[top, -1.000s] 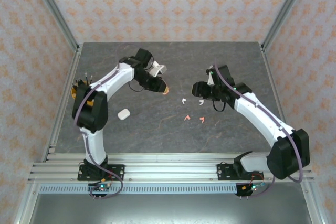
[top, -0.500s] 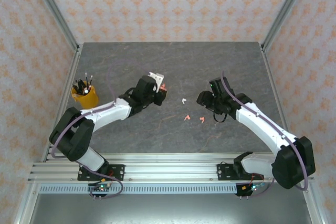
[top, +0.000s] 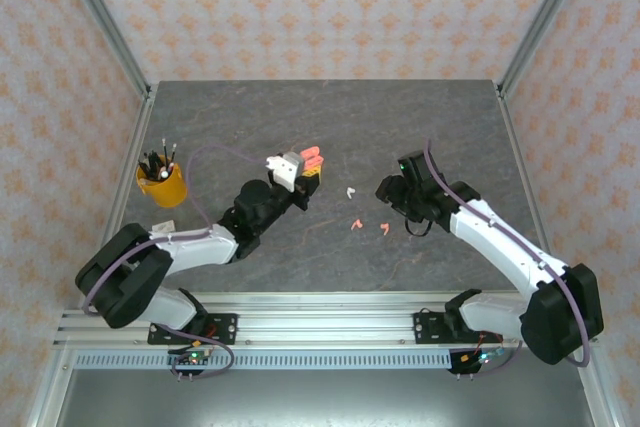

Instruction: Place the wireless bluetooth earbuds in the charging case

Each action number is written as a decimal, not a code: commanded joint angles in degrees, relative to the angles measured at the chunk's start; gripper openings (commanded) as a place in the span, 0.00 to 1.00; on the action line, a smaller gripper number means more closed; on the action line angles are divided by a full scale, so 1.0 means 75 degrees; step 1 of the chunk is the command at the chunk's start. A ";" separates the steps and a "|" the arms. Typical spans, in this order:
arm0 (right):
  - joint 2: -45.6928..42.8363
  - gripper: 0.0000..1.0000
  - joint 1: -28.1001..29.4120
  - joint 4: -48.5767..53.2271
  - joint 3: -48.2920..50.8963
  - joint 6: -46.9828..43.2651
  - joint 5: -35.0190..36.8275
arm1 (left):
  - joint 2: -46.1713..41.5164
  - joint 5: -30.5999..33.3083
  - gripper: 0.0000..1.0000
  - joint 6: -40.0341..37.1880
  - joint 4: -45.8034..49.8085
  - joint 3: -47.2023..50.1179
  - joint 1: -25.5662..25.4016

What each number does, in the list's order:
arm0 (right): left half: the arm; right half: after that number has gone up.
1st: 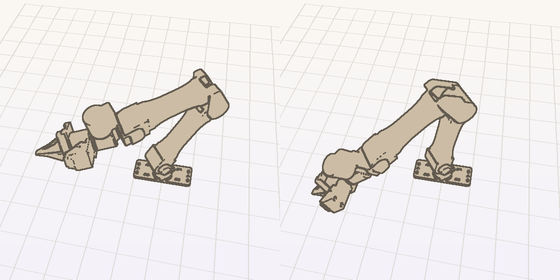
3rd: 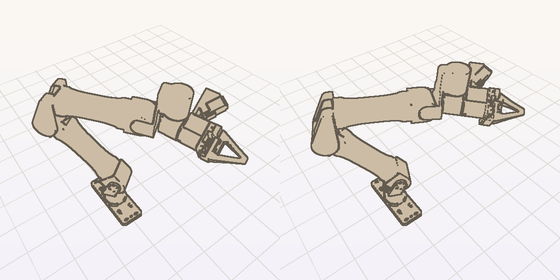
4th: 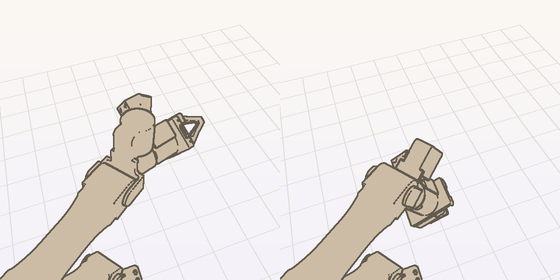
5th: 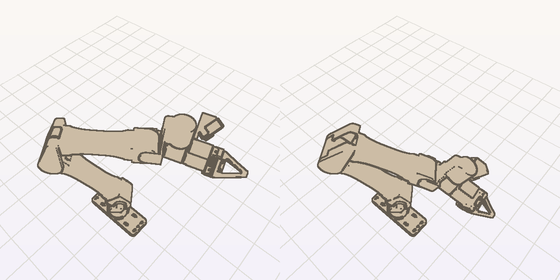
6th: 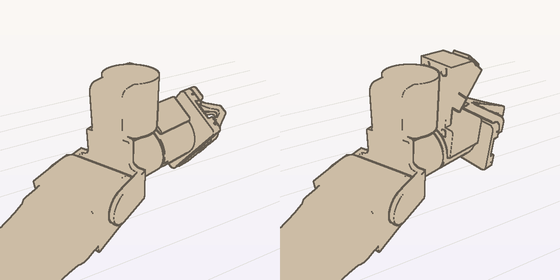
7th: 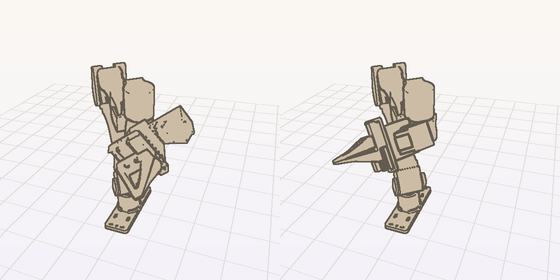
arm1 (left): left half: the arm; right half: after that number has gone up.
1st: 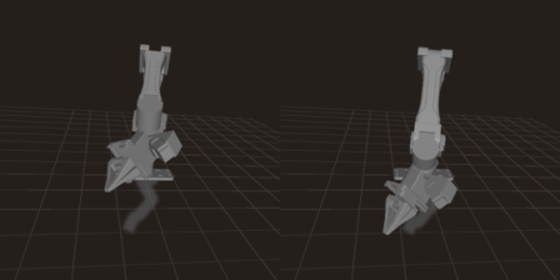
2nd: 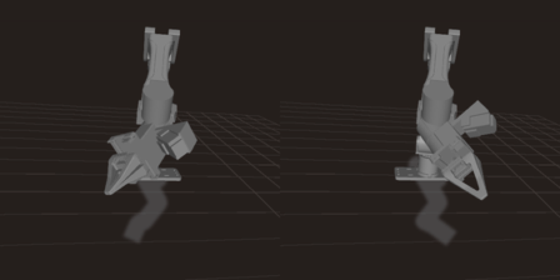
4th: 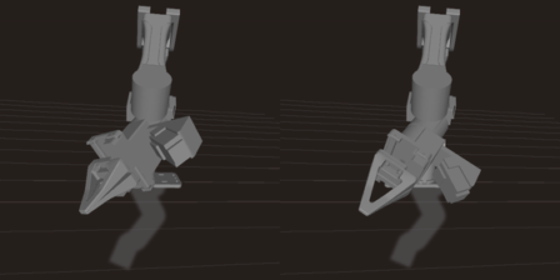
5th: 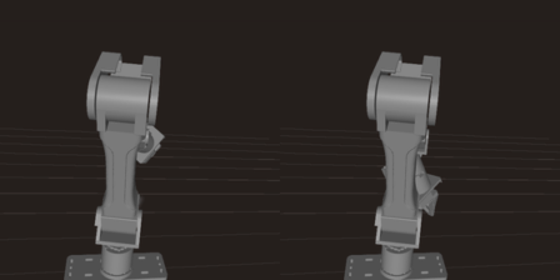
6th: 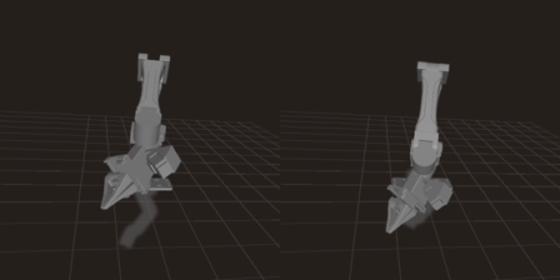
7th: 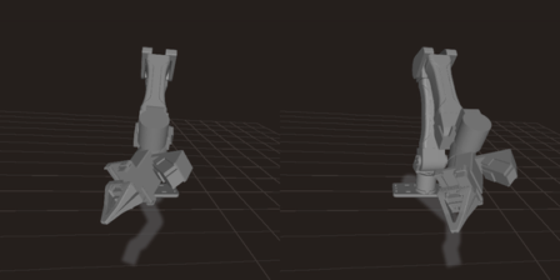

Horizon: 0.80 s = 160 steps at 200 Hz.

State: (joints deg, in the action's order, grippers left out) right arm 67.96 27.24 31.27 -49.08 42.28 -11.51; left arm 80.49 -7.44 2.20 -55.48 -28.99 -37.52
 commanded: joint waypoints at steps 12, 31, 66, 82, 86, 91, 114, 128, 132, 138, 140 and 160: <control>0.0329 0.58 0.0154 0.0465 -0.0141 0.0441 0.0347 | -0.0322 -0.0397 0.00 -0.0597 -0.0853 0.0139 -0.0048; 0.0460 0.58 0.0233 0.0638 -0.0249 0.0481 0.0456 | -0.0307 -0.0310 0.00 -0.0809 -0.1051 0.0217 -0.0052; 0.0986 0.58 0.0662 0.0830 -0.0569 0.0682 0.0796 | -0.0084 -0.0290 0.00 -0.1007 -0.1428 0.0315 -0.0049; 0.1281 0.58 0.0977 0.0894 -0.0798 0.0833 0.0987 | 0.0028 -0.0277 0.00 -0.0968 -0.1550 0.0347 -0.0056; 0.1342 0.58 0.1030 0.0899 -0.0858 0.0869 0.0996 | 0.0053 -0.0257 0.00 -0.0945 -0.1565 0.0356 -0.0052; 0.1448 0.58 0.1076 0.0903 -0.0951 0.0878 0.0978 | 0.0084 -0.0250 0.00 -0.0929 -0.1598 0.0368 -0.0049; 0.1631 0.58 0.1090 0.0894 -0.1376 0.0799 0.1004 | 0.0167 -0.0209 0.00 -0.0867 -0.1650 0.0495 -0.0049; 0.1687 0.58 0.1079 0.0877 -0.1766 0.0540 0.1036 | 0.0178 -0.0185 0.00 -0.0907 -0.1626 0.0559 -0.0049; 0.1716 0.58 0.1070 0.0882 -0.1888 0.0459 0.1042 | 0.0178 -0.0174 0.00 -0.0924 -0.1620 0.0572 -0.0049; 0.1787 0.58 0.1039 0.0904 -0.2097 0.0309 0.0994 | 0.0176 -0.0158 0.00 -0.0934 -0.1597 0.0595 -0.0050; 0.1788 0.58 0.1035 0.0905 -0.2112 0.0289 0.0983 | 0.0169 -0.0159 0.00 -0.0943 -0.1586 0.0596 -0.0049; 0.1975 0.58 0.0955 0.0905 -0.2549 0.0116 0.0681 | 0.0161 -0.0114 0.00 -0.0973 -0.1484 0.0590 -0.0055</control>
State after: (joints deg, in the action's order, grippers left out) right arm 81.41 35.16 37.08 -63.83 45.78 -6.42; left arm 81.54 -8.95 -3.18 -63.99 -24.95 -37.52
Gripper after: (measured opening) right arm 0.581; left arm 0.234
